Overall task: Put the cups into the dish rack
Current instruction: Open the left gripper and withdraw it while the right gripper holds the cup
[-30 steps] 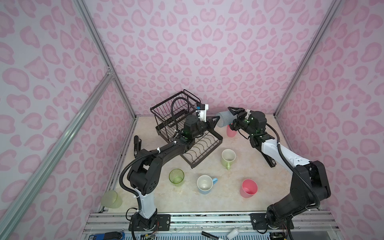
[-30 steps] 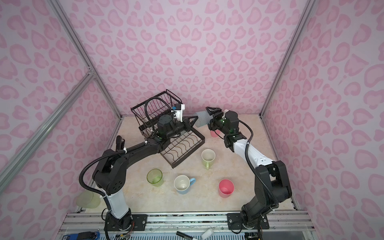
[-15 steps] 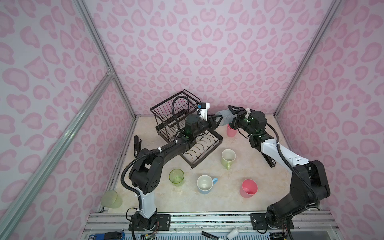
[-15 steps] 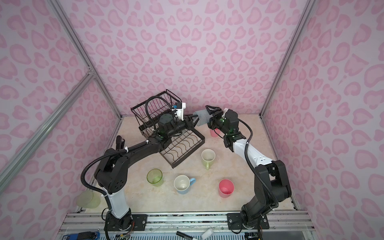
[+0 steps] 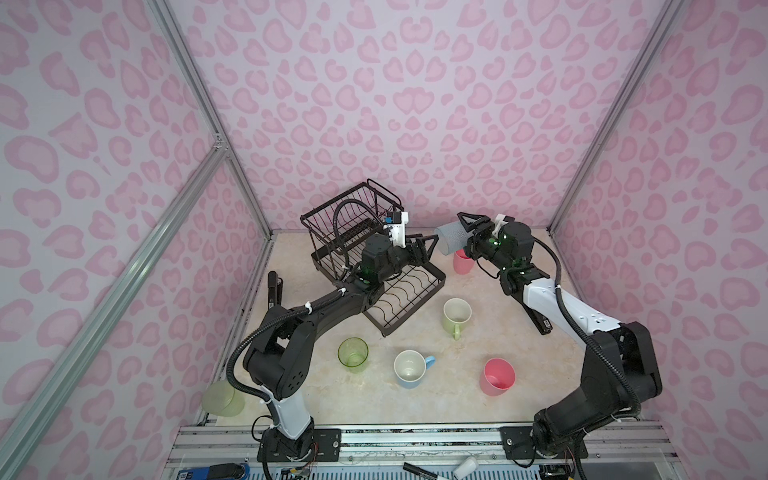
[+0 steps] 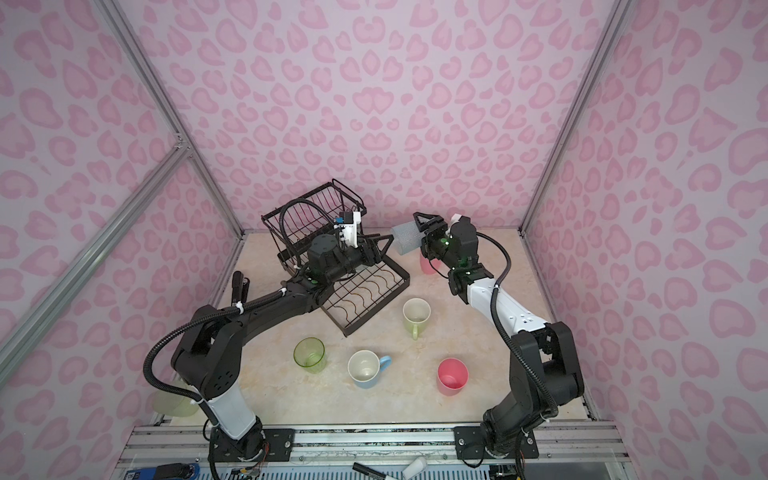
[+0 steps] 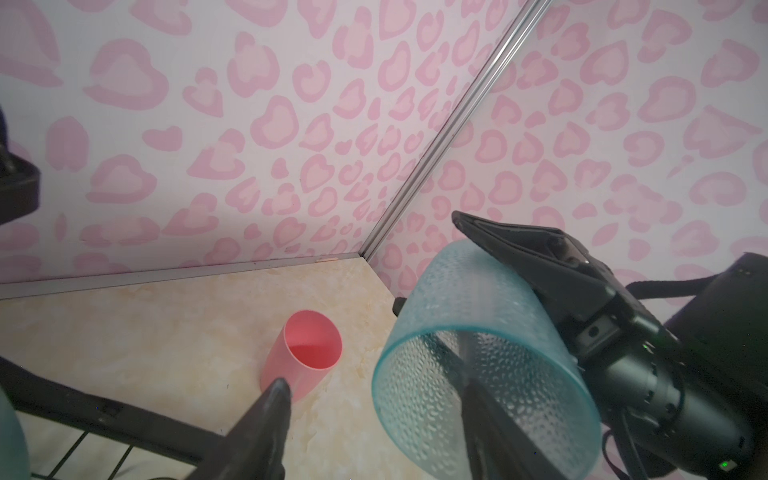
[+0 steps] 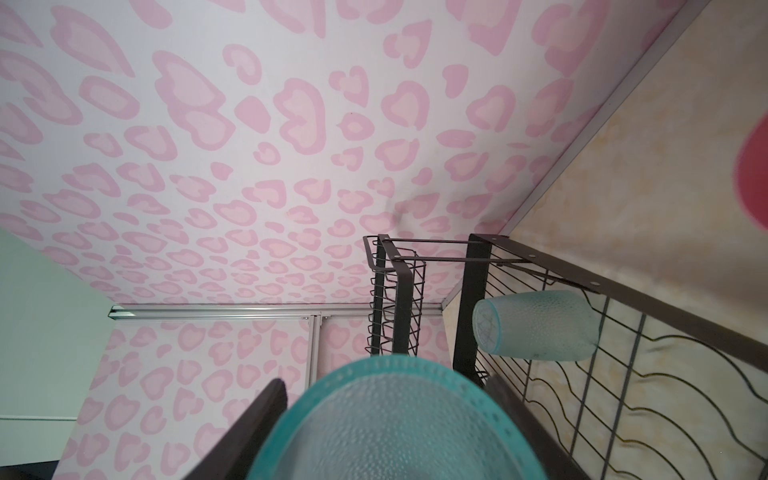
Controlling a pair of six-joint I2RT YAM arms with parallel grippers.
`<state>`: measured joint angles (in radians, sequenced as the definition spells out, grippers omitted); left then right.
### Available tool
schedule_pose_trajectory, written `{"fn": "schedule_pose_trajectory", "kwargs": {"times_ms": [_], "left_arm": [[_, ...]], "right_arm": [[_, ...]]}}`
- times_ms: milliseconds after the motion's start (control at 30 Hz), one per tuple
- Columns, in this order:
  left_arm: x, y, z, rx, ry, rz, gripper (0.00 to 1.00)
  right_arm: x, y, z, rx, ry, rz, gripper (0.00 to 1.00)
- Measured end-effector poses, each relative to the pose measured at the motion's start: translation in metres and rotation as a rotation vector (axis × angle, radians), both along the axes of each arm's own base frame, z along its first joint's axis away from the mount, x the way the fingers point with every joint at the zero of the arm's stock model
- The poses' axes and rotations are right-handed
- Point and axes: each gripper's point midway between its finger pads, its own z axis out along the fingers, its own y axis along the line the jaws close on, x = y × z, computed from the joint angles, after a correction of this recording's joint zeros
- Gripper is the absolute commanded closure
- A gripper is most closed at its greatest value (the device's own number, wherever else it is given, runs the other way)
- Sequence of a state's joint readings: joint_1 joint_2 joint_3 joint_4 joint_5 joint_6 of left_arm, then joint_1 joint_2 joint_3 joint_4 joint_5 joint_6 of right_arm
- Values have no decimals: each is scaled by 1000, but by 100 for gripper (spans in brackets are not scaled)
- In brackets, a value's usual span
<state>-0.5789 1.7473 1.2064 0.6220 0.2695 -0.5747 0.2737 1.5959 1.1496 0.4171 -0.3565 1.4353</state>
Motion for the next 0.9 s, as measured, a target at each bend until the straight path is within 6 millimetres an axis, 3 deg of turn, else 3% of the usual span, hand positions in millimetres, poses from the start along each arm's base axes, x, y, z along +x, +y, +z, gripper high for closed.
{"fn": "schedule_pose_trajectory", "kwargs": {"times_ms": [267,467,667,900], "left_arm": [[-16,30,8,11,14,91,22],[-32,59,23,26,29,169,15],[-41,99,42,45,54,248,12],[-53,138,25,151,160,327,12]], "right_arm": [[11,-2,-28,-168,-31,-19,47],[21,13,-54,-330,-66,16,47],[22,49,-66,-504,-150,98,45],[9,99,-73,-779,-320,213,42]]}}
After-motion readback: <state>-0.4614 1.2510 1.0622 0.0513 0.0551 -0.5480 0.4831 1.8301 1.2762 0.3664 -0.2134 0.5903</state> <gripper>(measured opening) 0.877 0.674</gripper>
